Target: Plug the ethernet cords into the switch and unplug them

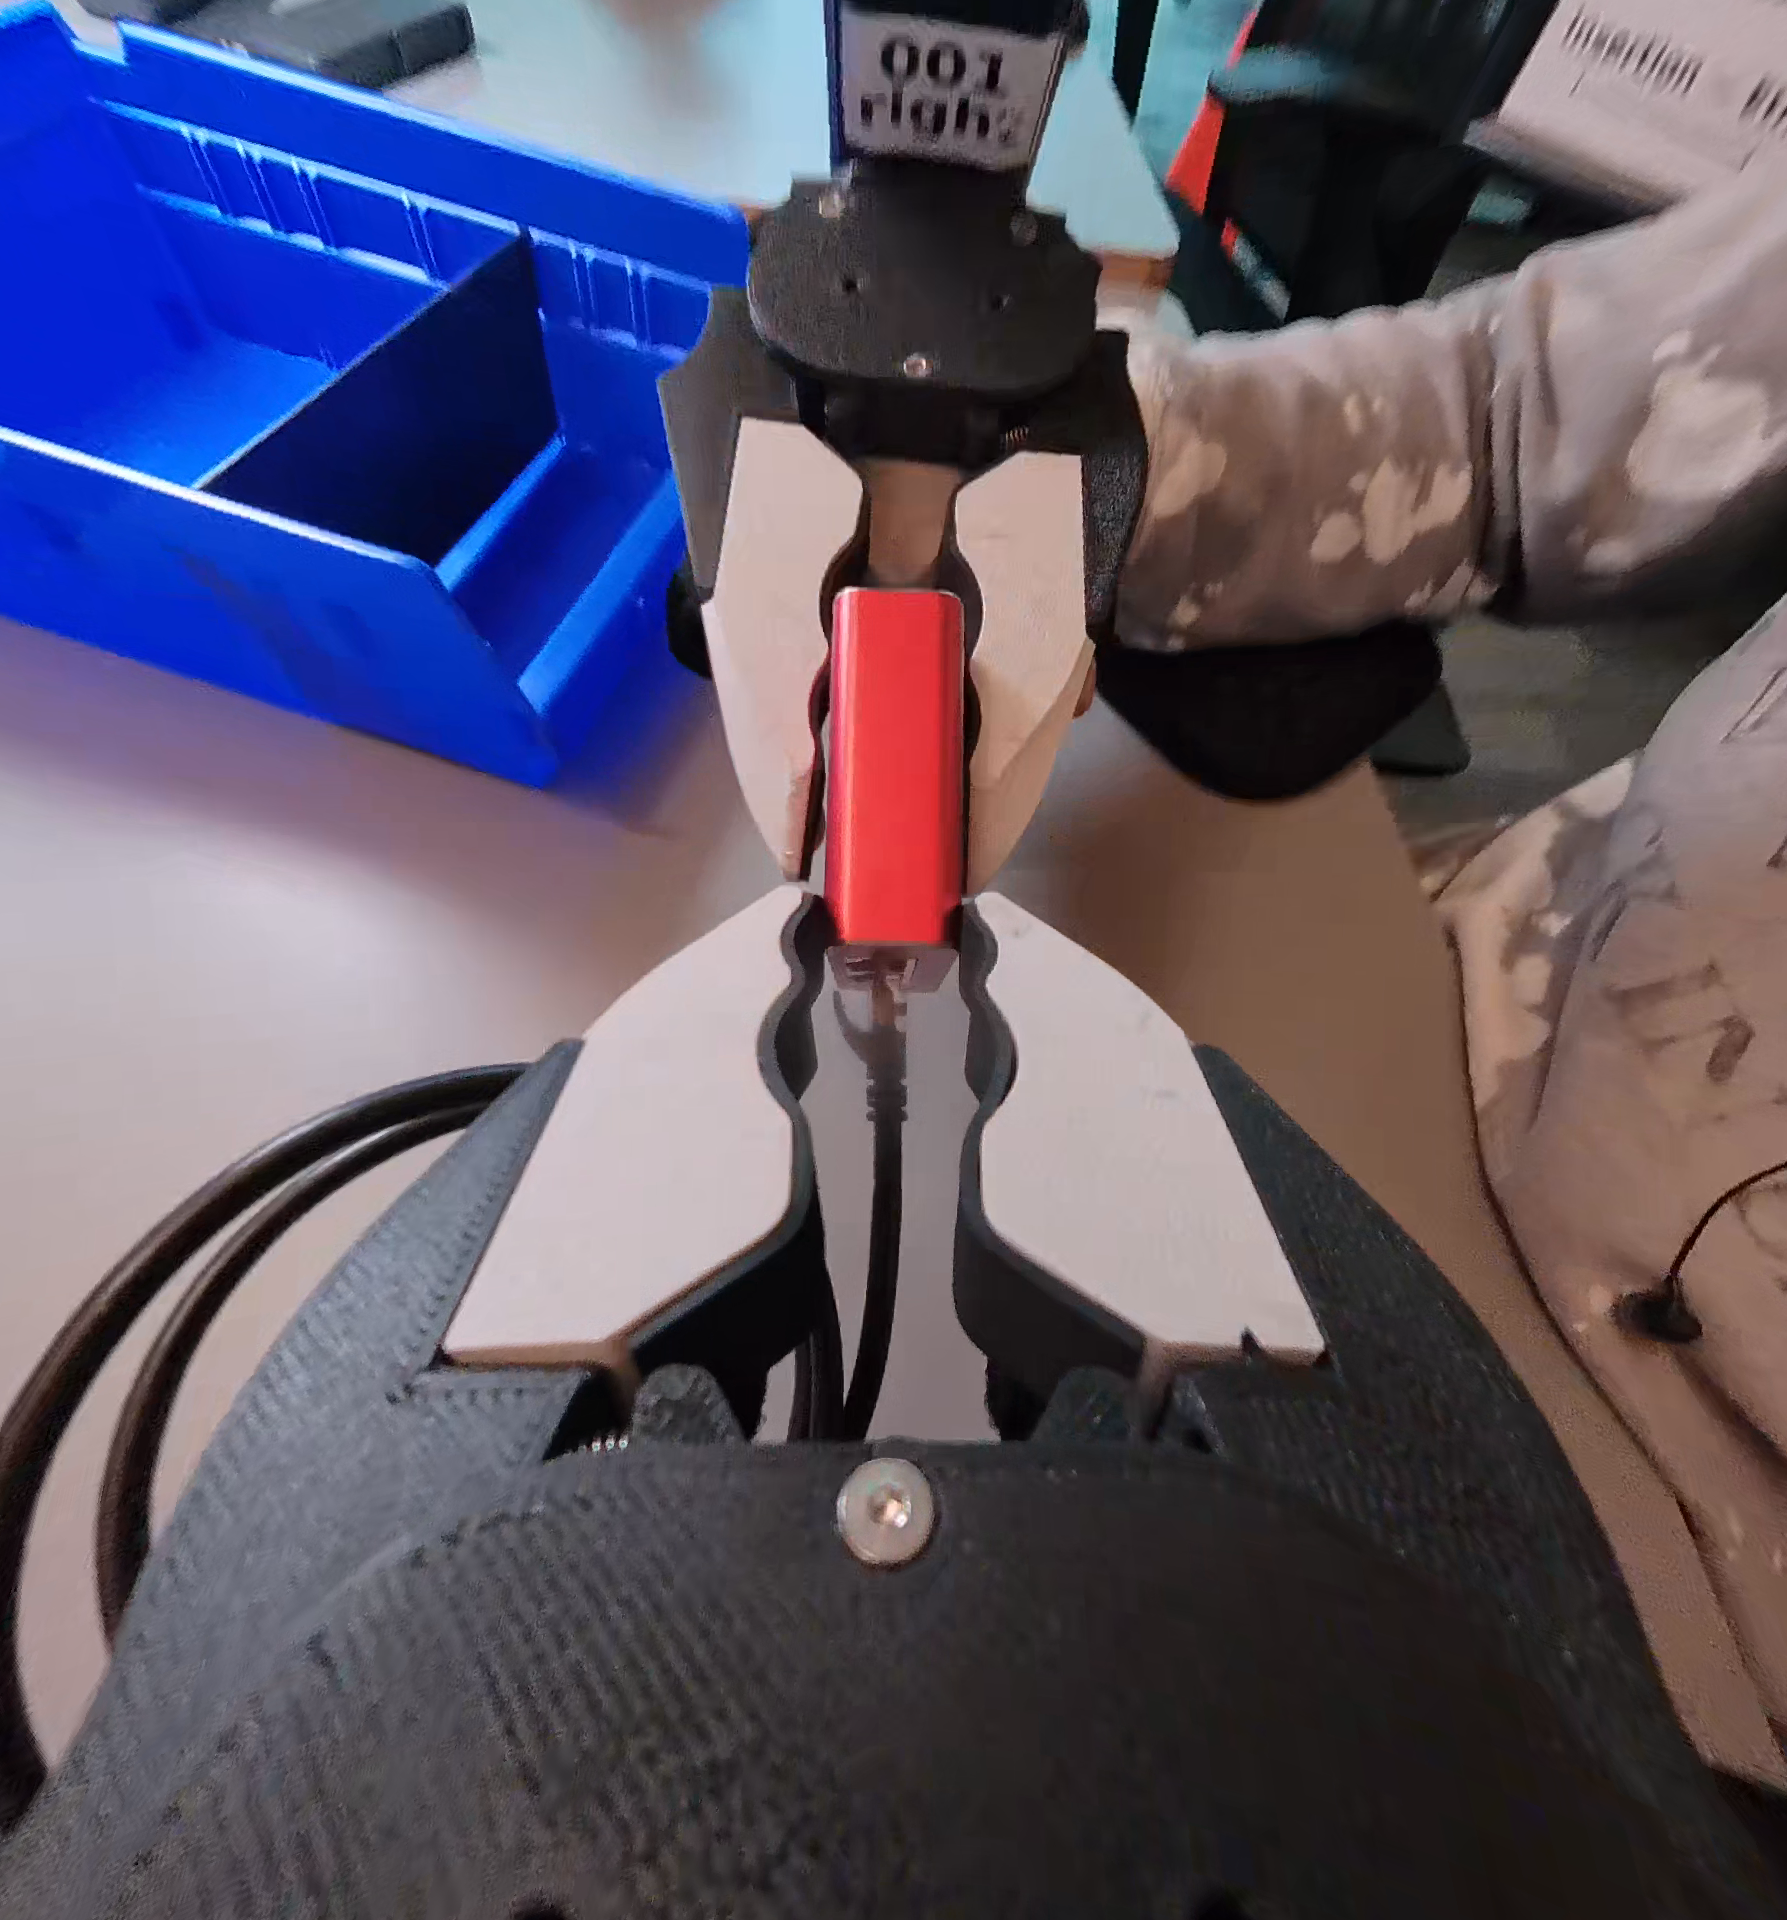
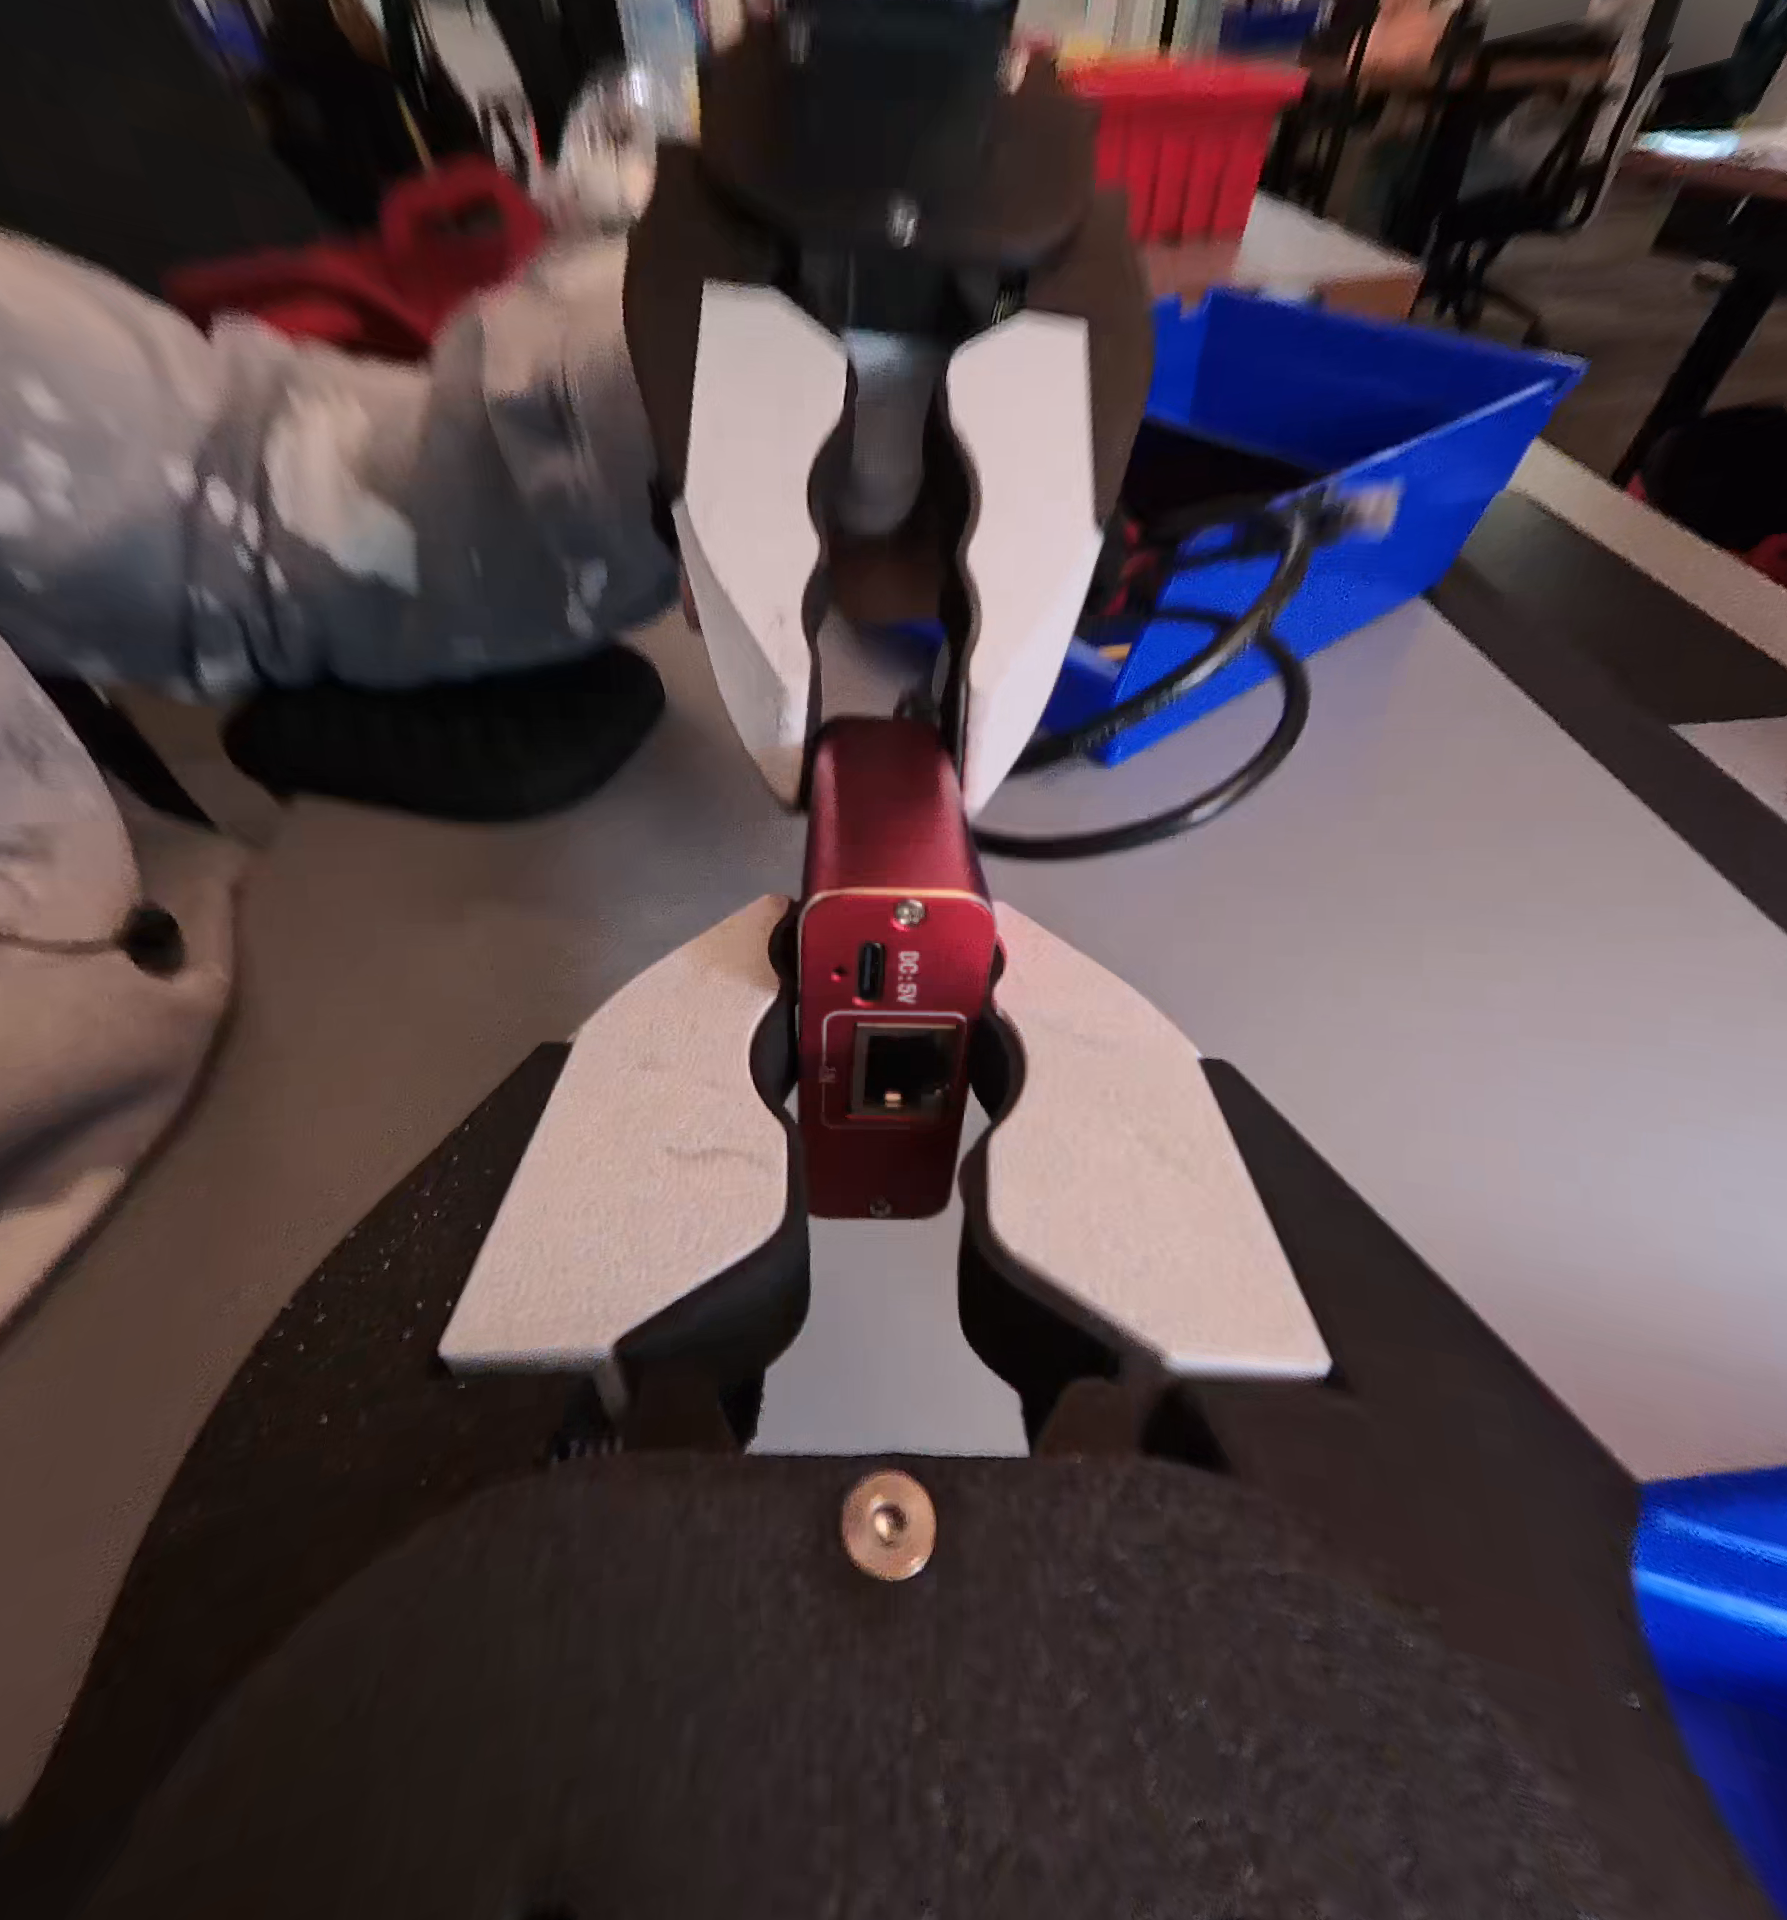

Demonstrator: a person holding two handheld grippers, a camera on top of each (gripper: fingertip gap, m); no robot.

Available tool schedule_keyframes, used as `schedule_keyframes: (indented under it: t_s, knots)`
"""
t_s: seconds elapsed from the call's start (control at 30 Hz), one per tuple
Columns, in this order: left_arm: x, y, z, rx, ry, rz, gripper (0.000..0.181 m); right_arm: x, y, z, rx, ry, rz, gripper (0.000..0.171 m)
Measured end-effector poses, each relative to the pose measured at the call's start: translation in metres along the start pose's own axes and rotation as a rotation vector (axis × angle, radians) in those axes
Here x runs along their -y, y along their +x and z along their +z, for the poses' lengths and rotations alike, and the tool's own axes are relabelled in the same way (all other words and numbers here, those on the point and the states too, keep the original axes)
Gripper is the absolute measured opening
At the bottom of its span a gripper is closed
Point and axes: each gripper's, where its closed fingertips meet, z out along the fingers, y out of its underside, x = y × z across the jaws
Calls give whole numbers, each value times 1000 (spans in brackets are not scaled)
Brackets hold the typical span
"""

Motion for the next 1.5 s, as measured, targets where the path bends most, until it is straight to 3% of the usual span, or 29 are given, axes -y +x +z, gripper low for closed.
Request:
schedule_keyframes:
  t_s: [0.27,0.5,0.63,0.73,0.8,0.9,1.07,1.27,1.37,1.5]
  knots:
    - [-4,10,2,44,-153,38,25,-15,-8,14,-43,-139,-124,31]
    - [14,8,-13,95,-68,39,25,4,-9,14,2,4,-16,29]
    - [56,9,-79,206,150,40,30,19,-4,0,41,138,79,29]
    - [65,-2,-146,346,293,9,29,33,5,-16,49,246,144,29]
    - [45,-19,-177,430,286,-67,29,41,10,-27,59,317,183,29]
    - [-21,-58,-202,585,94,-216,31,51,15,-42,53,388,196,29]
    - [-107,-83,-196,628,-113,-401,29,66,17,-58,66,506,224,29]
    - [-161,-130,-197,754,-442,-327,30,72,24,-69,97,621,287,29]
    - [-179,-148,-194,721,-602,-274,32,71,26,-72,89,627,292,29]
    - [-187,-161,-185,683,-697,-220,32,70,27,-73,88,627,294,29]
